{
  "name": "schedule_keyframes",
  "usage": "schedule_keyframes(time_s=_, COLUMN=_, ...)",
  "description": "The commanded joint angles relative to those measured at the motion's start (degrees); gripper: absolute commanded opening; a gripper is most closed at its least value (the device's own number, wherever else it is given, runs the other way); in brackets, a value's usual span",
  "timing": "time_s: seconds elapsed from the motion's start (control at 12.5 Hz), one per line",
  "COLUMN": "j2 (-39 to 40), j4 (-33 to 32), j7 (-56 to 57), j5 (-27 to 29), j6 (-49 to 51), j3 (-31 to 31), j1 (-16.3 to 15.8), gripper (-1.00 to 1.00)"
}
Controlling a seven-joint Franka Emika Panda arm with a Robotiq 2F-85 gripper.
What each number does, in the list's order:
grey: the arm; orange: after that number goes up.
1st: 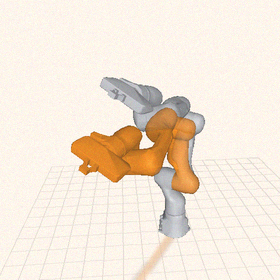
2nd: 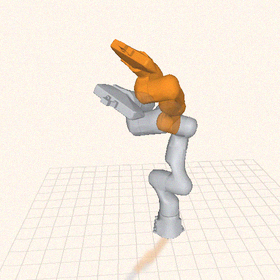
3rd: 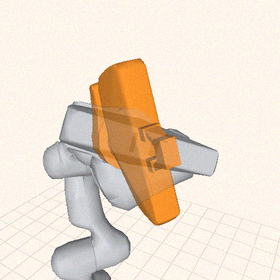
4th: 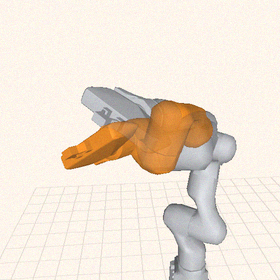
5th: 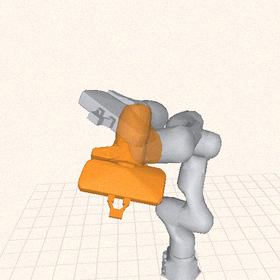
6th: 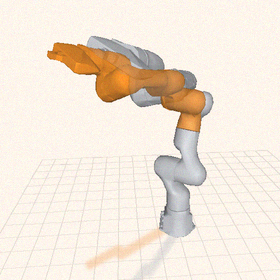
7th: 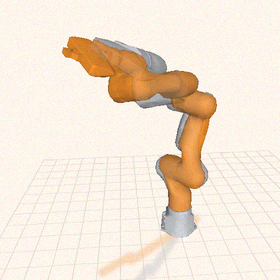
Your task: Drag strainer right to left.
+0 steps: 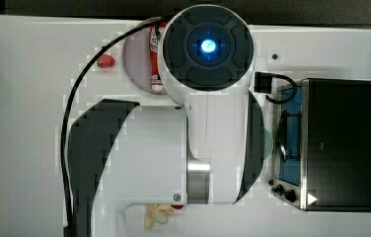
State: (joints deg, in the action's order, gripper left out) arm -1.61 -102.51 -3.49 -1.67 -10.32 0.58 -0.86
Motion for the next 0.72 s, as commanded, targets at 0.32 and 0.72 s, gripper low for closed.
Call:
schedule_keyframes(time_s=0.32, j2=-21.7, j4=-9.2, j7=-1.4, j5=-1.0, j6=13.6, j3=1.8, j1=2.3, gripper=1.00)
schedule_keyframes(time_s=0.72, j2=-20.6, j4=-20.3, j7=-1.7, j5=-1.0, j6=6.3, j3=1.1, j1=2.2, gripper=1.00)
